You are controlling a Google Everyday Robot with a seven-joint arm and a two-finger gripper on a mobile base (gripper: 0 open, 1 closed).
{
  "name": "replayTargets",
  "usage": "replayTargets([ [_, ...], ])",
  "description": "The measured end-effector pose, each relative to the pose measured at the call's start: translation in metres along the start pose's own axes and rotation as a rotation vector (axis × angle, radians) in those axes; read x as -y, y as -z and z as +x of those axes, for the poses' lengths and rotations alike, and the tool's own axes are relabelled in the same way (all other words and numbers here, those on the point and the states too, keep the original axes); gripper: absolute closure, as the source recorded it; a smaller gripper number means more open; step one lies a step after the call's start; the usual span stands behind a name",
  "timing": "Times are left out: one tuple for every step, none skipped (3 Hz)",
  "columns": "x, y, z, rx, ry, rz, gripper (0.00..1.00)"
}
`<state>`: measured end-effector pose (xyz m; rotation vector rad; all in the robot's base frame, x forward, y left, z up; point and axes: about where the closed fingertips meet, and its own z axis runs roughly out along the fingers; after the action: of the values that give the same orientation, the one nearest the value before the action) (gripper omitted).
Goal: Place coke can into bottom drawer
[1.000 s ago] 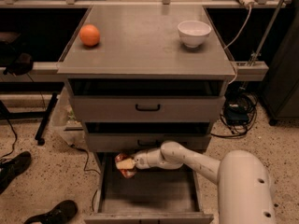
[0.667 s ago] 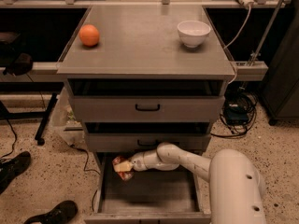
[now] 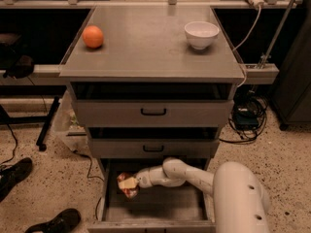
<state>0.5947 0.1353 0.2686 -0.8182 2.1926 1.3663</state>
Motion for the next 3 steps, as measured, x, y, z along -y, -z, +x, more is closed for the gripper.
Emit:
replayTargets([
  [0.017, -0.022, 0.042, -0.012, -0.021, -0.01, 1.0],
  [0.034, -0.046, 0.071, -0.022, -0.051, -0.007, 1.0],
  [0.037, -0.071, 0.09, -0.052, -0.07, 0.008, 0.81],
])
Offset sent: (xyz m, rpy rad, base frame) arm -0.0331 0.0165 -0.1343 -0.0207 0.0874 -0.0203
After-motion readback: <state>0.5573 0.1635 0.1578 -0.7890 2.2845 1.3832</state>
